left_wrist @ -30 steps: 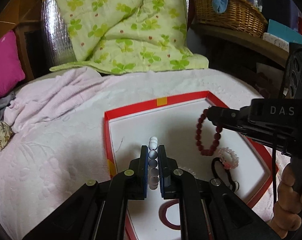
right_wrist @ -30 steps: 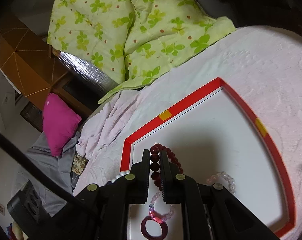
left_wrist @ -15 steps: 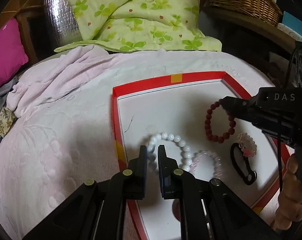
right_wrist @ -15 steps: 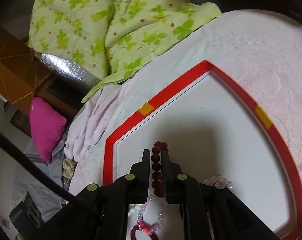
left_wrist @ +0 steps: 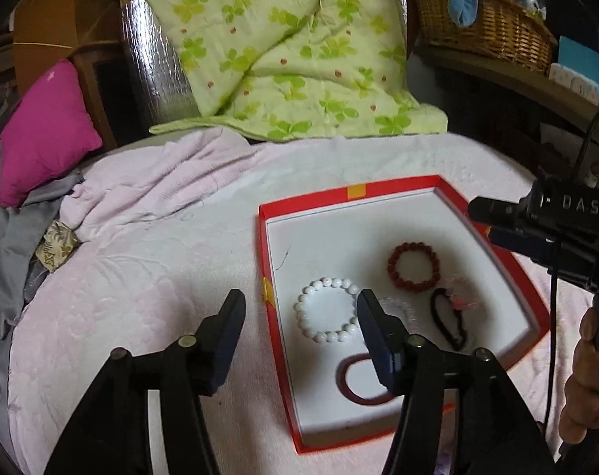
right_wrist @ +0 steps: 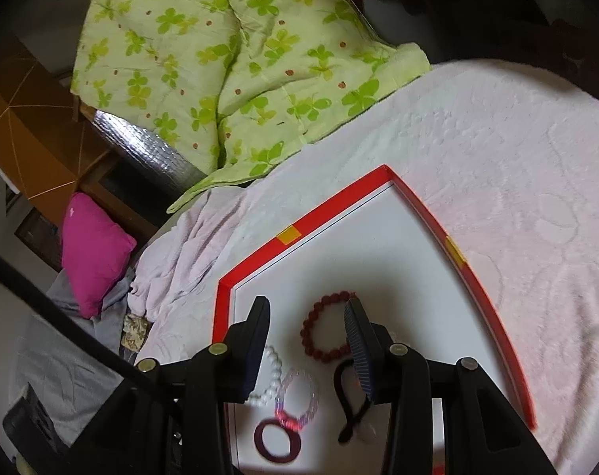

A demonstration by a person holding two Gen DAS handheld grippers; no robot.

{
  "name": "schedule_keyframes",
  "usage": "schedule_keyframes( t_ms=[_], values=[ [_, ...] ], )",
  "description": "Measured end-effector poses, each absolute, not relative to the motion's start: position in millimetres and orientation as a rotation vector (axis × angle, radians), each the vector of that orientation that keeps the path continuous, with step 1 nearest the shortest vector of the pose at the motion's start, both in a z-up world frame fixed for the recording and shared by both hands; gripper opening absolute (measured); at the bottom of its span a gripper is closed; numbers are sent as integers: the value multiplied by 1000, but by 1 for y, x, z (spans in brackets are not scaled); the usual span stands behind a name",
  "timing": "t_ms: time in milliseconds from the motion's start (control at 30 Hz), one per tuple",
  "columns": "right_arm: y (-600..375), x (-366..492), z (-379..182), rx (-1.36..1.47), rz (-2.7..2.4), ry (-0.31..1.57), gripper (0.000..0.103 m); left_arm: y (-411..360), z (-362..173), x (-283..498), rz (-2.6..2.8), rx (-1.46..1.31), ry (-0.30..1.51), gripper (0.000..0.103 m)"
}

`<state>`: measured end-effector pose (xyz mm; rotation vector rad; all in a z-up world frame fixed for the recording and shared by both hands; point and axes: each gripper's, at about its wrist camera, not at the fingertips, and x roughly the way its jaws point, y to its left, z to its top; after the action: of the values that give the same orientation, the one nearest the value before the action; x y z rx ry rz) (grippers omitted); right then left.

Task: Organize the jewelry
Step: 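Lower both bracelets into the tray and open both tools, then move both tools back from the tray toward the purple bracelet and silver bangle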

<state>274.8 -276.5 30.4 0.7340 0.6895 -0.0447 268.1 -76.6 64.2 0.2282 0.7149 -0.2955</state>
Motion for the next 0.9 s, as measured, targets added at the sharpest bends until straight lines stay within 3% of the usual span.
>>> schedule_keyframes(
  t_ms=[433,900],
  values=[
    [-284,208,59,717,-30,657,43,-80,93,215,-265,235,645,62],
    [-288,143,66,704,-1,645,43,-65,87,180,-234,236,659,62]
  ],
)
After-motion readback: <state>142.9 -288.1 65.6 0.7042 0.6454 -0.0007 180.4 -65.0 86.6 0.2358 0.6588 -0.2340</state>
